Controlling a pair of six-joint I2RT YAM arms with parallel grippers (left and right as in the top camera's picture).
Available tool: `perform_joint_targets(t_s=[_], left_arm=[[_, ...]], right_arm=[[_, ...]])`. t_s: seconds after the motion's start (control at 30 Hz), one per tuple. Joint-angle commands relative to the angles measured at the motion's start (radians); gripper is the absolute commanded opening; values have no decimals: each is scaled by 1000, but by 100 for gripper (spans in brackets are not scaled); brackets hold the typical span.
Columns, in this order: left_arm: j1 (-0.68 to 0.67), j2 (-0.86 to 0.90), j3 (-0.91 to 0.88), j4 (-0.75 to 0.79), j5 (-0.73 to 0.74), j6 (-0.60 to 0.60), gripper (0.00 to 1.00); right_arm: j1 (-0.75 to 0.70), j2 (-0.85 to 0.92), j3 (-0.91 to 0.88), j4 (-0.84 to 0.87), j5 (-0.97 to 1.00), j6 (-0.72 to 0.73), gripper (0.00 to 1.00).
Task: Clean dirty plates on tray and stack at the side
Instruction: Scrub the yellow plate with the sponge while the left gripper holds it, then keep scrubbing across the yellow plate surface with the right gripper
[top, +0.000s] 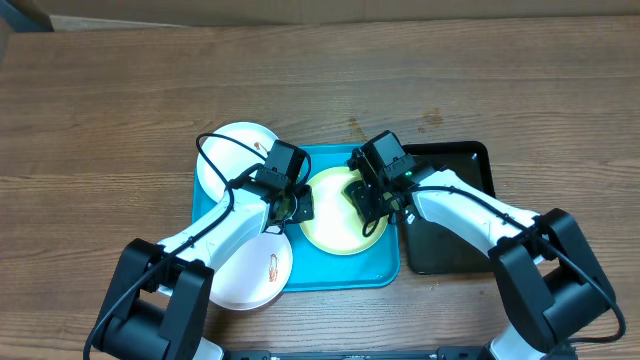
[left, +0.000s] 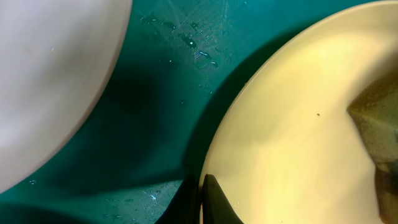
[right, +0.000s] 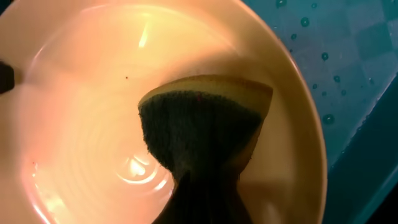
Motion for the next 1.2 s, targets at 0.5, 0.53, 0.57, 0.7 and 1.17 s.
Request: perform_joint_targets(t_s=[0.5, 0.53, 0.57, 0.7, 1.17], left_arm=[[-3, 10, -5, 5, -6, -6, 4], [-3, 10, -5, 4, -6, -6, 4], [-3, 10, -5, 4, -6, -6, 4], [-3, 10, -5, 5, -6, -6, 4], [-3, 10, -5, 2, -6, -2, 4]], right_arm=[[-104, 18, 166, -65, -563, 140, 4], [-104, 17, 166, -95, -518, 140, 4], [-104, 17, 165, -127, -464, 140, 4], [-101, 18, 150, -208, -262, 145, 4], [-101, -83, 136, -210, -156, 326, 4]])
